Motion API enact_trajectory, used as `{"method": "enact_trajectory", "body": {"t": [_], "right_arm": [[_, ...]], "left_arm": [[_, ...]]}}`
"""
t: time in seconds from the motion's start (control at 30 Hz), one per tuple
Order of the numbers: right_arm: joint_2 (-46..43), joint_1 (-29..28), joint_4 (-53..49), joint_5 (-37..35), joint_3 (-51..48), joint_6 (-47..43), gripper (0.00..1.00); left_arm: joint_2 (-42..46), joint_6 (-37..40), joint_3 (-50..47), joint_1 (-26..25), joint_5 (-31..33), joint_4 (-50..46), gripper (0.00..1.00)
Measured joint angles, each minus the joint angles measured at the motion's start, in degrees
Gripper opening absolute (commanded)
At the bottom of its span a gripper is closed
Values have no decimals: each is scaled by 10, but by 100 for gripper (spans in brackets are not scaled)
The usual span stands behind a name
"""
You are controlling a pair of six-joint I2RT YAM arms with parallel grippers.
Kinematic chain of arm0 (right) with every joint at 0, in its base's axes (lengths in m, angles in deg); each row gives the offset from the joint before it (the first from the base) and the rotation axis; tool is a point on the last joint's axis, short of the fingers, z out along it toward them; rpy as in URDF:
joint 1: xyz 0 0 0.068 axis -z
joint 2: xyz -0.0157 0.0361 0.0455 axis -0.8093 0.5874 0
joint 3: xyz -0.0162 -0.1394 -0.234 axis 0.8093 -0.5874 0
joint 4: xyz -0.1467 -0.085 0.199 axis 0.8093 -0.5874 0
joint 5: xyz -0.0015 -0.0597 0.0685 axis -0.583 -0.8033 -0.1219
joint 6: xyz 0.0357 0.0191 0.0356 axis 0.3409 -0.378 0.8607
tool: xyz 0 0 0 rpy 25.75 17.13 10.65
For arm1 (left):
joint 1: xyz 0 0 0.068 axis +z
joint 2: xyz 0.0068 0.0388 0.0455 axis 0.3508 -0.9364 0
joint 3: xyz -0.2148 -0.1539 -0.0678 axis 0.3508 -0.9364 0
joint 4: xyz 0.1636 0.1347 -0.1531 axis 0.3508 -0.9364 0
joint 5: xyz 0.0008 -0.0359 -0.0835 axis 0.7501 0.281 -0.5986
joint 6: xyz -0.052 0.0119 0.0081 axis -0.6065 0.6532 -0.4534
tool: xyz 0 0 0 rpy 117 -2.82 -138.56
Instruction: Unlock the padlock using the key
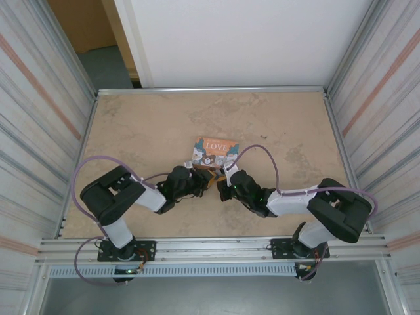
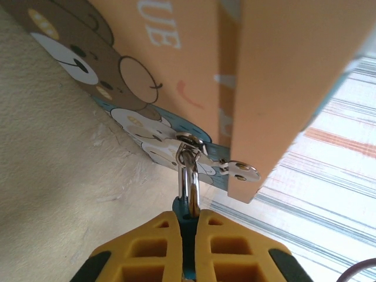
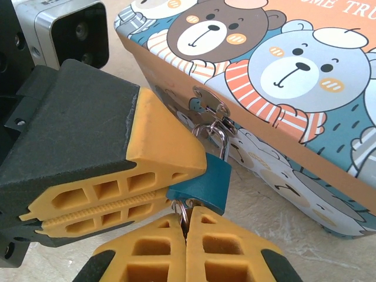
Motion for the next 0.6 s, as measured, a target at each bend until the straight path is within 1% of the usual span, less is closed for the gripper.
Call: {"method": "enact_trajectory", "body": {"t": [0.07,0.1,0.27,0.33,0.47,0.6], "right_arm": [[1,1,1,0,0,2,0],[2,1,2,0,0,4,0],[3,2,4,0,0,9,0],[3,3,6,0,0,13,0],[0,24,6,-2,-2,26,0],[-19,47,1,3,-13,42,0]], "left_arm": [[-2,0,0,0,2,2,0],[-2,0,0,0,2,3,2],[-2,0,0,0,5,3,17],[-2,0,0,0,4,5,25],[11,4,-7,-8,-13,2,36],[53,19,-19,-9,-16,-39,49]]}}
